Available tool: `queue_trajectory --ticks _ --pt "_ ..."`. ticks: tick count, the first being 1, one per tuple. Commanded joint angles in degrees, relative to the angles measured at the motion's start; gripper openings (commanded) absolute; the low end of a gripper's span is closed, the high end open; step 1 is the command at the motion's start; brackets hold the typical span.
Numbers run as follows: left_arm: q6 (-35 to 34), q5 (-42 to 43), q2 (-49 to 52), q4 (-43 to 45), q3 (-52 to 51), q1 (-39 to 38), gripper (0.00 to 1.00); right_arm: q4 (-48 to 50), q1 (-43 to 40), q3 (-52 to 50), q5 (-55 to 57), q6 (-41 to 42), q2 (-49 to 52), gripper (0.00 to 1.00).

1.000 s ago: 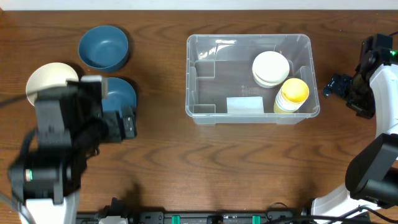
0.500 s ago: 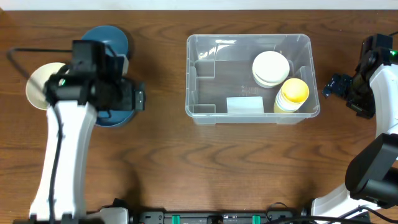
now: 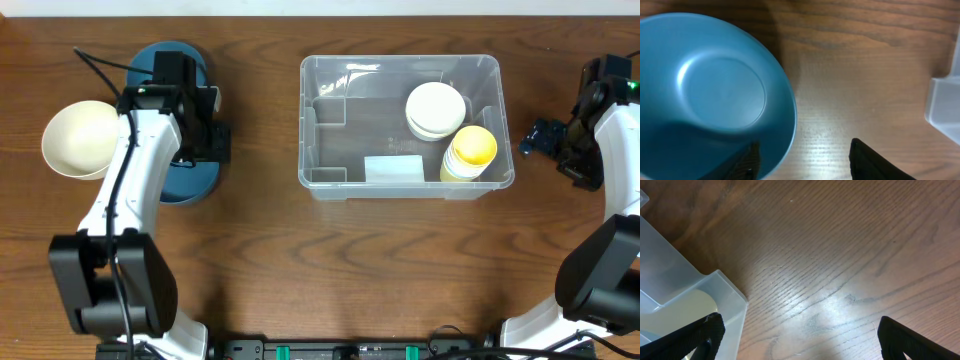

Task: Pack container
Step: 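Move the left gripper to the front blue bowl and grasp its rim, then carry the blue bowl into the bin's left side and lower it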

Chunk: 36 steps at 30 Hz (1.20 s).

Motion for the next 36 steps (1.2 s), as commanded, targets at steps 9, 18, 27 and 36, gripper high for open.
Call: queue_trajectory --ticks 9,18,27,36 --pt "0.4 -1.6 7.2 2.0 0.4 0.1 0.58 0.0 -0.1 0.0 0.4 0.8 -0.2 0.99" --pt "0.3 -1.9 12.6 2.0 0.3 0.1 0.22 0.0 -0.1 0.0 0.4 0.8 -0.2 0.99" --pt "-0.9 -2.5 11.3 1.1 0.5 0.1 0.06 0.0 -0.1 0.0 0.4 0.8 -0.2 0.99" --pt "-2.2 -0.5 -2.8 -4.8 6.6 -0.6 0.06 0.0 -0.1 0.0 0.4 0.8 -0.2 0.99"
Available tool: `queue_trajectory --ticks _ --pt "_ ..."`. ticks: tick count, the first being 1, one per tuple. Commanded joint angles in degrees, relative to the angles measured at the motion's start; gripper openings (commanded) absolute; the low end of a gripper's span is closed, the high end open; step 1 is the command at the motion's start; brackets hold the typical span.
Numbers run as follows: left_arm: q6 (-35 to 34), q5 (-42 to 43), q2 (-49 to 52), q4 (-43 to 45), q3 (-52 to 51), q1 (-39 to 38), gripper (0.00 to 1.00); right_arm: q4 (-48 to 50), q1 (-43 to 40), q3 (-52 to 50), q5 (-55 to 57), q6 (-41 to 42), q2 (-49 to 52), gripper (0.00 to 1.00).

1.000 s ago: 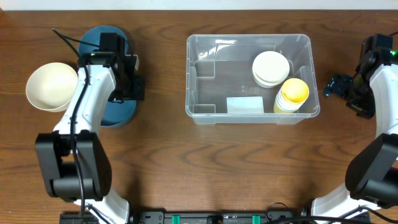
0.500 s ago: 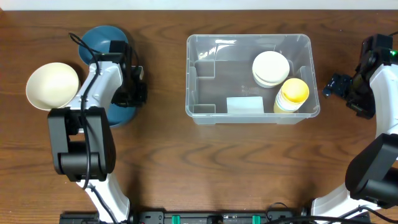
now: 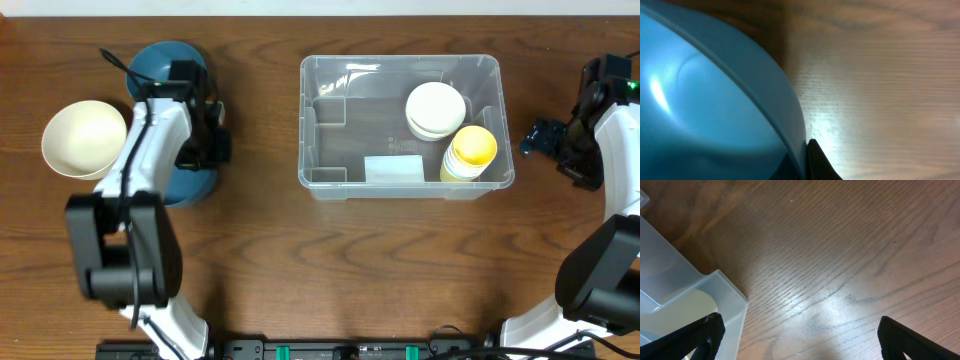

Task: Pack container
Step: 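Carry the blue bowl into the bin's left side and lower it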

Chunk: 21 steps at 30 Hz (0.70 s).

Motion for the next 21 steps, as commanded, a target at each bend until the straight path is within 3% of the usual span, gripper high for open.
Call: queue_trajectory --ticks 1,5,10,14,21 --pt "-0.9 1.7 -10.6 -0.9 4.7 -1.1 0.06 0.0 -0.1 0.0 0.4 0.8 -0.2 0.99" --pt "-0.7 1.7 -21.0 0.8 4.7 -5.0 0.06 0.0 -0.1 0.0 0.4 0.8 -0.2 0.99" --pt "3.6 1.7 -28.5 2.4 4.7 -15.2 0.06 0.0 -0.1 0.0 0.4 0.8 -0.2 0.99" --pt "7.3 1.7 -27.5 4.1 4.6 -26.1 0.06 0.0 -0.1 0.0 0.4 0.8 -0.2 0.99" --pt "8.8 0.2 -19.5 9.9 4.6 -35.4 0.06 0.0 -0.1 0.0 0.4 0.8 -0.2 0.99"
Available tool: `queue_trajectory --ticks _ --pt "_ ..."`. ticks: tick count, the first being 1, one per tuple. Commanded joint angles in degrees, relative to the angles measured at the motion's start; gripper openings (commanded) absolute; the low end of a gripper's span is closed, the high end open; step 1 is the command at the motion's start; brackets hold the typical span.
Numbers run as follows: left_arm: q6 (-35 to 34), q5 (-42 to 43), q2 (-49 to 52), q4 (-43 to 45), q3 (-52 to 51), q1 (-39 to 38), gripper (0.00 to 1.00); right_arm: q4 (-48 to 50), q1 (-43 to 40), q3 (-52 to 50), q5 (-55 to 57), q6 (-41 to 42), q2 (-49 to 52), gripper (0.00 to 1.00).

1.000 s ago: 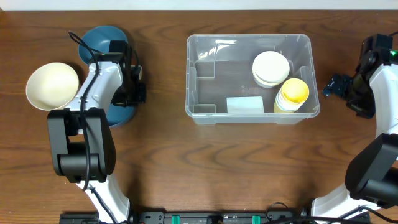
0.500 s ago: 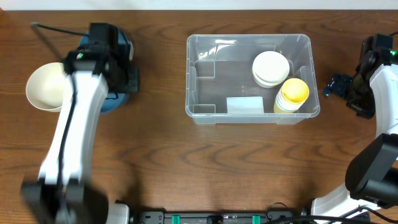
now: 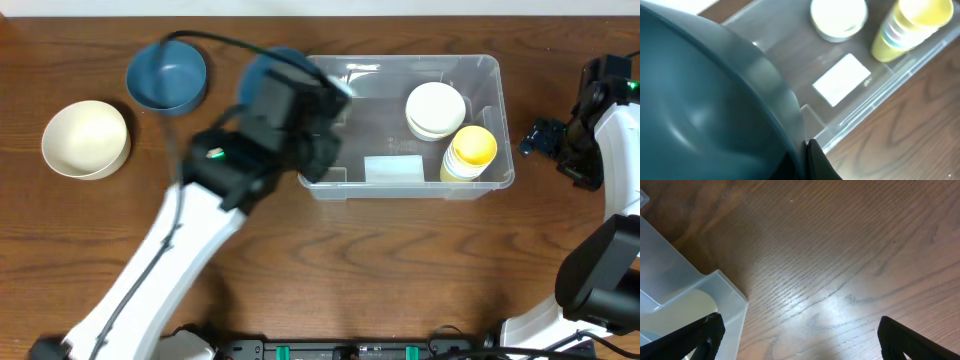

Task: Pack container
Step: 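Carry the blue bowl into the bin's left side and lower it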

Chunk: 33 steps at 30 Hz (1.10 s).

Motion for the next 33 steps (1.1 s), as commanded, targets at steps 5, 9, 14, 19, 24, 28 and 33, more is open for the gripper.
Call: queue_trajectory --ticks 5,9,14,19,24,28,33 --pt "3.7 -1.4 8.1 4.3 -0.1 -4.1 0.06 0.0 -0.1 0.0 0.4 0.8 -0.2 0.99" --pt "5.4 -1.6 10.3 6.0 -0.1 -5.4 0.06 0.0 -0.1 0.0 0.4 0.8 -0.2 0.99" --pt "8.6 -1.7 10.9 7.9 -0.1 -7.7 0.06 0.0 -0.1 0.0 0.4 0.8 -0.2 0.99" --pt "13.3 -6.0 11.3 9.6 -0.1 -10.6 0.06 0.0 -0.1 0.0 0.4 0.8 -0.2 0.99" --pt "15.2 -7.6 14.9 11.1 -0.1 -10.8 0.06 0.0 -0.1 0.0 0.4 0.8 -0.2 0.99" --pt "15.6 -8.0 19.1 12.7 -0.1 -10.9 0.06 0.0 -0.1 0.0 0.4 0.8 -0.2 0.99" --pt "15.6 -8.0 22.0 14.5 -0.1 -10.9 0.06 0.0 -0.1 0.0 0.4 0.8 -0.2 0.99"
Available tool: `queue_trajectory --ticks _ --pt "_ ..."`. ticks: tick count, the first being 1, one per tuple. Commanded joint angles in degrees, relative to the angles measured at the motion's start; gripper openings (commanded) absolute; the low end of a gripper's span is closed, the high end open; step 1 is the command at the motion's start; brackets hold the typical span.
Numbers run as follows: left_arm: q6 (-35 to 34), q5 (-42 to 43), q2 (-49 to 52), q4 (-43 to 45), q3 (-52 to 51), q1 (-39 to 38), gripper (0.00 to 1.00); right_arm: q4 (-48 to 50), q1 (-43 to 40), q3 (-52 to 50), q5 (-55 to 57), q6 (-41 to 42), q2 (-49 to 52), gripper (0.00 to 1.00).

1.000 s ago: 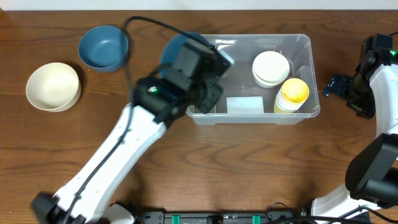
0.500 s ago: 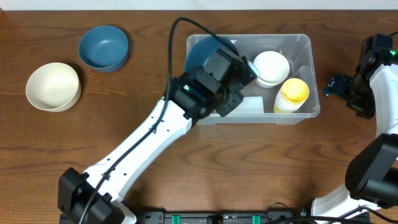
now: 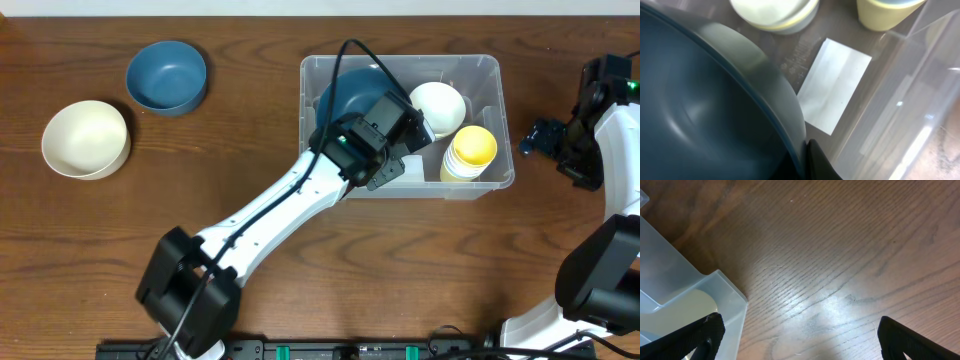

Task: Pack container
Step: 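Carry the blue bowl into the bin's left side and lower it, then release the blue bowl and lift the left gripper away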

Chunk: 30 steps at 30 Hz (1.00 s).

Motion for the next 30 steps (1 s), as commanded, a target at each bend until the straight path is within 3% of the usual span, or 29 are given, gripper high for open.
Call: queue_trajectory --ticks 1,7,11,14,21,26,28,30 --pt "1.4 -1.2 0.4 0.9 0.3 0.2 0.06 0.0 -0.1 0.0 0.4 0.8 -0.2 0.99" --pt "1.4 -1.2 1.8 0.9 0.3 0.2 0.12 0.0 -0.1 0.0 0.4 0.8 -0.2 0.99" --pt "1.4 -1.2 1.8 1.1 0.3 0.2 0.12 0.0 -0.1 0.0 0.4 0.8 -0.2 0.99" --pt "1.4 -1.2 1.8 1.1 0.3 0.2 0.06 0.0 -0.1 0.0 0.4 0.8 -0.2 0.99" --pt "1.4 -1.3 1.8 1.2 0.3 0.2 0.06 0.0 -0.1 0.0 0.4 0.8 -0.2 0.99" --pt "-4.2 -11.4 1.1 3.2 0.5 0.3 0.07 0.0 -0.1 0.0 0.4 0.8 -0.2 0.99" --pt "-7.1 -15.8 -0.1 3.8 1.0 0.5 0.14 0.0 -0.1 0.0 0.4 0.8 -0.2 0.99" --pt "-9.0 -17.8 -2.2 3.4 2.3 0.9 0.28 0.0 -0.1 0.0 0.4 0.8 -0.2 0.99"
